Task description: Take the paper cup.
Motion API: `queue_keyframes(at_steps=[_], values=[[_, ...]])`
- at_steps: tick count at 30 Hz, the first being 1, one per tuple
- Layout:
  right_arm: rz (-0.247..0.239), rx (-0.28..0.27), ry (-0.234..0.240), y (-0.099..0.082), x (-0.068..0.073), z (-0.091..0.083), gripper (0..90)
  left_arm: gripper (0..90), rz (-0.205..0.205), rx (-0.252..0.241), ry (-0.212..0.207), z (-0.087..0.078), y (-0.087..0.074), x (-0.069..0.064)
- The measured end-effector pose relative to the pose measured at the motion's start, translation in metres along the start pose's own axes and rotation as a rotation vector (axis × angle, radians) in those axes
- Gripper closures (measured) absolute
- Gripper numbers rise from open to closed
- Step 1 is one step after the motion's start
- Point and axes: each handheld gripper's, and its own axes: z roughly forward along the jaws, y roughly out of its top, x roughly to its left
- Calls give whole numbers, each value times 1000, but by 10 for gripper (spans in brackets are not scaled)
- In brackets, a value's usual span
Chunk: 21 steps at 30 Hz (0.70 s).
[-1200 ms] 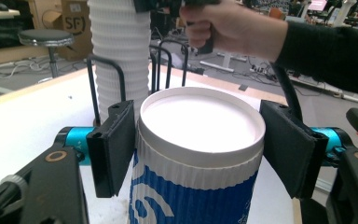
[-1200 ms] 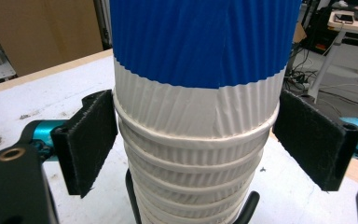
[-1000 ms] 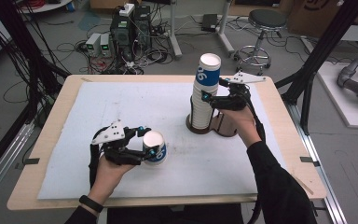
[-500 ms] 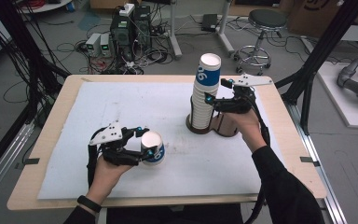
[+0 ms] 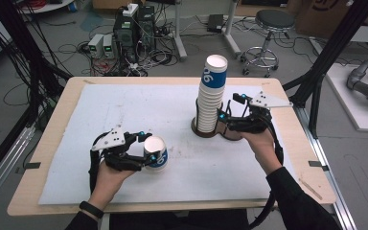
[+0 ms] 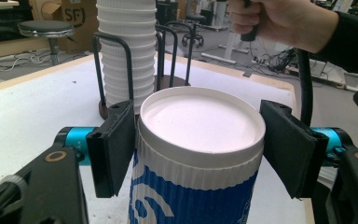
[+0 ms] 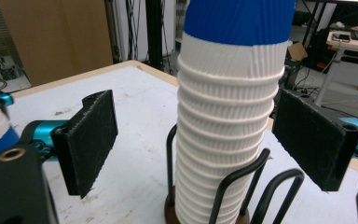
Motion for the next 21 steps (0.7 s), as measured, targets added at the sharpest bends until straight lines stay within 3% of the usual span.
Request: queue_keyframes(at_steps=[9,21], values=[[3,-9,18,-20,10,-16,145,292,-10,7,-6,1,-2,2],[13,9,59,-52,22,-21,145,292,-6,11,-4,0,-3,2]])
